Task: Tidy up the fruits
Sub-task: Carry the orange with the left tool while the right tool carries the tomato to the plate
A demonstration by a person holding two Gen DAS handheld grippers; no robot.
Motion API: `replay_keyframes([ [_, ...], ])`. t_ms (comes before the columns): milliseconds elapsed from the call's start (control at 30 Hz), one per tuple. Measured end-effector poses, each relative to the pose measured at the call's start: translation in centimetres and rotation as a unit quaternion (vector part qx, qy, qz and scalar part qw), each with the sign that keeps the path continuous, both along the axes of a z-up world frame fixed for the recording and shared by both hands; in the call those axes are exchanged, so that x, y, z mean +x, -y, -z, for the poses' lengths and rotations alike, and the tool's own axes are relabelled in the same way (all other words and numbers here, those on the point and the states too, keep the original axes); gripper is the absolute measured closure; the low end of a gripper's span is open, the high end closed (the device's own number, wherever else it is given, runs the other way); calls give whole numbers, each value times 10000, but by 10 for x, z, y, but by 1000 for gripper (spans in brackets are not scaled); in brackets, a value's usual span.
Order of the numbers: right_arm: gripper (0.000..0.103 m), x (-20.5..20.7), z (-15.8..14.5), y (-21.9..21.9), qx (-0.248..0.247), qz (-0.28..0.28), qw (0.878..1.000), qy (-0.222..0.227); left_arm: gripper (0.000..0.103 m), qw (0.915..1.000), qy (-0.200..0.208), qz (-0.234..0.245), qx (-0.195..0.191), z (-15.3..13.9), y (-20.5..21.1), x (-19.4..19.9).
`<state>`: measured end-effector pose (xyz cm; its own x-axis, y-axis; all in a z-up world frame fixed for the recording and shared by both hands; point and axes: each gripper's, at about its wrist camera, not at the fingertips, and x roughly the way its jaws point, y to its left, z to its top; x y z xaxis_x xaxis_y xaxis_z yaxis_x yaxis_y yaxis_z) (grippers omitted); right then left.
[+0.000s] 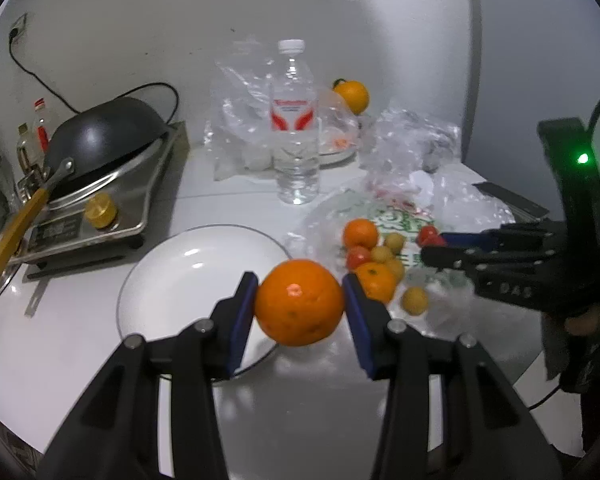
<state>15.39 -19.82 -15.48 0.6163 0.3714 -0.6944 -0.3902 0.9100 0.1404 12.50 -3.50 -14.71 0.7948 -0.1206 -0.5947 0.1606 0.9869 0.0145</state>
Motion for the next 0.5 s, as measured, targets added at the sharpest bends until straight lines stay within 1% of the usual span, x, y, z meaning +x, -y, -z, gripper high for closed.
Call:
replay_keyframes([
  [233, 75, -2, -20, -26, -8, -161, 9996, 244, 58, 9997, 34, -240, -34, 2, -34, 0],
  [500, 75, 3, -31, -68, -61, -447, 9984, 326, 58, 9988, 59, -484, -39, 8, -70, 4],
])
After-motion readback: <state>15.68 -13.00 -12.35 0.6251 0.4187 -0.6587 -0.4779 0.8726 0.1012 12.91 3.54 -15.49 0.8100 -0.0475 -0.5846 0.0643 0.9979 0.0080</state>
